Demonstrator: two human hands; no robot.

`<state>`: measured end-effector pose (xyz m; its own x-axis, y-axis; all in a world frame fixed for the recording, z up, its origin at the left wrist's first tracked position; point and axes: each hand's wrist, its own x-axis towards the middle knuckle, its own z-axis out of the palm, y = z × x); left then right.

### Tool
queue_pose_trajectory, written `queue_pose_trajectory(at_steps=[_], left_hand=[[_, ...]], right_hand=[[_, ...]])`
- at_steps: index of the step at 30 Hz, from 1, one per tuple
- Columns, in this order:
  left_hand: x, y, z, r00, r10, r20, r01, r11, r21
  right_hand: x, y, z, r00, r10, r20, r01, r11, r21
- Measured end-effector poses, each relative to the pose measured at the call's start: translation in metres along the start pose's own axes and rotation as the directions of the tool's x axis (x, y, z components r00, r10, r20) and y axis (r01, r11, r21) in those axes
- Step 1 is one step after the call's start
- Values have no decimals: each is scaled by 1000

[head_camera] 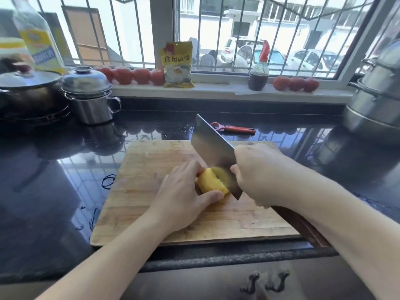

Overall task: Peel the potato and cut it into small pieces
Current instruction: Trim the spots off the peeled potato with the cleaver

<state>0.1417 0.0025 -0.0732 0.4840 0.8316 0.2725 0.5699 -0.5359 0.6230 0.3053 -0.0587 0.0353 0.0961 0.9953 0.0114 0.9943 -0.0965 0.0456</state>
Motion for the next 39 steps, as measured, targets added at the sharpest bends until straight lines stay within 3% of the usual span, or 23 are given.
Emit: queue_pose_trajectory(at_steps=[7, 10, 15, 21, 25, 30, 36, 39], left_hand=[[-5, 6, 1, 999, 46, -15, -44, 993, 113], [-8, 8, 2, 992, 121, -32, -112, 974, 196], [-13, 9, 1, 979, 203, -30, -196, 967, 160], [-13, 8, 0, 982, 181, -54, -170, 972, 165], [-10, 12, -2, 978, 207, -14, -197, 948, 249], [0, 13, -12, 938, 346, 5, -304, 818, 488], [6, -5, -15, 948, 309, -80, -266, 903, 337], [9, -12, -12, 950, 298, -93, -249, 903, 351]], right_hand=[[-2, -5, 1, 1000, -1, 26, 2, 998, -64], [-7, -1, 0, 998, 25, 66, -26, 999, 20], [-31, -1, 9, 999, 46, -16, -43, 986, 162], [-44, -7, 26, 994, 41, -104, -8, 954, 299], [-33, -5, 16, 998, 49, -43, -37, 966, 255], [-16, -8, 3, 1000, 6, -3, -5, 994, 107], [-3, -10, -8, 1000, 9, 17, -11, 994, 112], [0, -5, 2, 999, 14, -40, -12, 998, 61]])
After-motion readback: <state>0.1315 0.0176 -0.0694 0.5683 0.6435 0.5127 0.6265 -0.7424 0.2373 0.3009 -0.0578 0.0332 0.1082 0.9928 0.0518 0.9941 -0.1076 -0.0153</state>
